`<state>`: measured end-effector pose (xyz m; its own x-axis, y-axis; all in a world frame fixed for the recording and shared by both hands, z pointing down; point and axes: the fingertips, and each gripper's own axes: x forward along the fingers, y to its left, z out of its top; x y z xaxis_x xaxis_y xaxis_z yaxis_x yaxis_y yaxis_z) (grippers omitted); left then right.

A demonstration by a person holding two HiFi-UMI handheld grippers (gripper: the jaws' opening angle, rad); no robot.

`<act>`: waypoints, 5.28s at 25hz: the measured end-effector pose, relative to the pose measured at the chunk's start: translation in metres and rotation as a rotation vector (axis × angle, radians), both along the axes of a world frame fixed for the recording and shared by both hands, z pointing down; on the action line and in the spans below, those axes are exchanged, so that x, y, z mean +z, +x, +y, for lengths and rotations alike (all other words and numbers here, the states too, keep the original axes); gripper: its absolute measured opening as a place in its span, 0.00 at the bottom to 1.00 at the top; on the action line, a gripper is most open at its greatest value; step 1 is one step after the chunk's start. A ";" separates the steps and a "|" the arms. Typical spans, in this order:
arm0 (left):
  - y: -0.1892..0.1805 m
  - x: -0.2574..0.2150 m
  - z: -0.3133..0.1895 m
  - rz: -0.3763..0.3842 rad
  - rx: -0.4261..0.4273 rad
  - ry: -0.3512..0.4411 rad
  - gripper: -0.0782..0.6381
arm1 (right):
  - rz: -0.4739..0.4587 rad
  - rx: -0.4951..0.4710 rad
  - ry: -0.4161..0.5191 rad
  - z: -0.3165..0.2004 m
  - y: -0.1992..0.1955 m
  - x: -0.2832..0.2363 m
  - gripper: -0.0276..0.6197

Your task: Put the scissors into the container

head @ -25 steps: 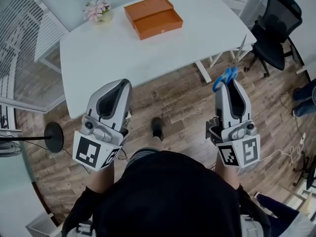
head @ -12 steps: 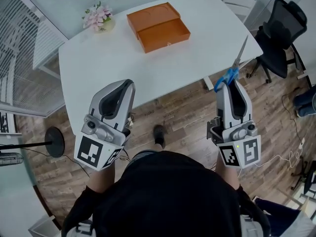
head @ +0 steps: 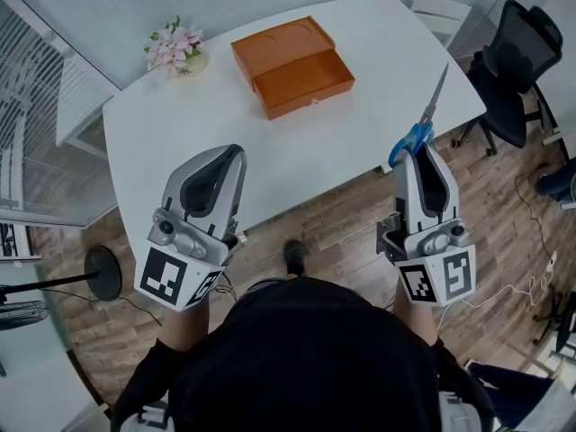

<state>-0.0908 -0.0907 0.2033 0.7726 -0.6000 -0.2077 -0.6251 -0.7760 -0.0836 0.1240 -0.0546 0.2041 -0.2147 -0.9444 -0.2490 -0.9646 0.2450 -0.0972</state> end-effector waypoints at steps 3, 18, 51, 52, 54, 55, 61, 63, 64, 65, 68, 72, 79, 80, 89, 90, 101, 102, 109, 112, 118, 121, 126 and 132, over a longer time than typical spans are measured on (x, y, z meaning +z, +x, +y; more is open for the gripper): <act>0.000 0.002 -0.014 -0.002 0.014 -0.002 0.13 | -0.002 0.010 -0.001 -0.012 -0.002 0.002 0.18; 0.002 0.017 -0.039 0.001 0.037 -0.027 0.13 | 0.014 0.018 -0.016 -0.033 -0.005 0.011 0.18; 0.019 0.015 -0.141 -0.008 -0.310 -0.041 0.13 | 0.133 -0.371 -0.038 -0.211 0.015 0.015 0.18; 0.018 0.015 -0.143 -0.007 -0.321 -0.042 0.13 | 0.138 -0.388 -0.036 -0.216 0.013 0.014 0.18; 0.017 0.013 -0.149 0.000 -0.343 -0.041 0.13 | 0.151 -0.422 -0.036 -0.225 0.010 0.015 0.18; 0.016 0.013 -0.152 0.001 -0.354 -0.042 0.13 | 0.162 -0.439 -0.038 -0.229 0.009 0.017 0.18; 0.016 0.015 -0.162 0.005 -0.407 -0.053 0.13 | 0.291 -0.535 -0.044 -0.249 0.003 0.030 0.18; 0.017 0.014 -0.165 0.014 -0.422 -0.055 0.13 | 0.338 -0.576 -0.052 -0.253 -0.001 0.037 0.18; 0.018 0.014 -0.166 0.015 -0.428 -0.057 0.13 | 0.351 -0.600 -0.063 -0.254 -0.004 0.041 0.18; 0.018 0.015 -0.167 0.014 -0.433 -0.059 0.13 | 0.364 -0.623 -0.074 -0.256 -0.007 0.046 0.18; 0.019 0.018 -0.170 0.015 -0.449 -0.064 0.13 | 0.443 -0.701 -0.087 -0.259 -0.018 0.060 0.18; 0.019 0.020 -0.170 0.020 -0.479 -0.069 0.13 | 0.573 -0.791 -0.086 -0.260 -0.029 0.078 0.18; 0.013 0.029 -0.167 0.020 -0.516 -0.089 0.13 | 0.639 -0.865 -0.106 -0.270 -0.040 0.102 0.18; 0.012 0.031 -0.166 0.020 -0.522 -0.092 0.13 | 0.653 -0.877 -0.107 -0.271 -0.041 0.105 0.18; 0.008 0.033 -0.159 0.013 -0.545 -0.100 0.13 | 0.831 -0.965 -0.125 -0.276 -0.050 0.138 0.18; 0.008 0.033 -0.159 0.013 -0.548 -0.101 0.13 | 0.854 -0.973 -0.132 -0.276 -0.051 0.143 0.18; 0.004 0.039 -0.153 0.001 -0.560 -0.115 0.13 | 0.994 -1.029 -0.182 -0.277 -0.055 0.180 0.18; 0.004 0.040 -0.152 -0.001 -0.561 -0.117 0.13 | 0.987 -1.034 -0.180 -0.278 -0.055 0.183 0.18; 0.000 0.039 -0.151 -0.001 -0.568 -0.117 0.13 | 1.023 -1.064 -0.213 -0.280 -0.056 0.202 0.18; -0.001 0.040 -0.151 -0.007 -0.571 -0.120 0.13 | 1.056 -1.067 -0.240 -0.283 -0.053 0.213 0.18; 0.000 0.040 -0.149 -0.013 -0.579 -0.123 0.13 | 1.093 -1.085 -0.246 -0.285 -0.056 0.223 0.18; 0.000 0.042 -0.148 -0.018 -0.584 -0.126 0.13 | 1.115 -1.092 -0.251 -0.286 -0.056 0.228 0.18; -0.001 0.044 -0.145 -0.017 -0.596 -0.128 0.13 | 1.167 -1.104 -0.256 -0.287 -0.056 0.239 0.18; -0.004 0.043 -0.143 -0.013 -0.614 -0.127 0.13 | 1.207 -1.121 -0.266 -0.288 -0.059 0.247 0.18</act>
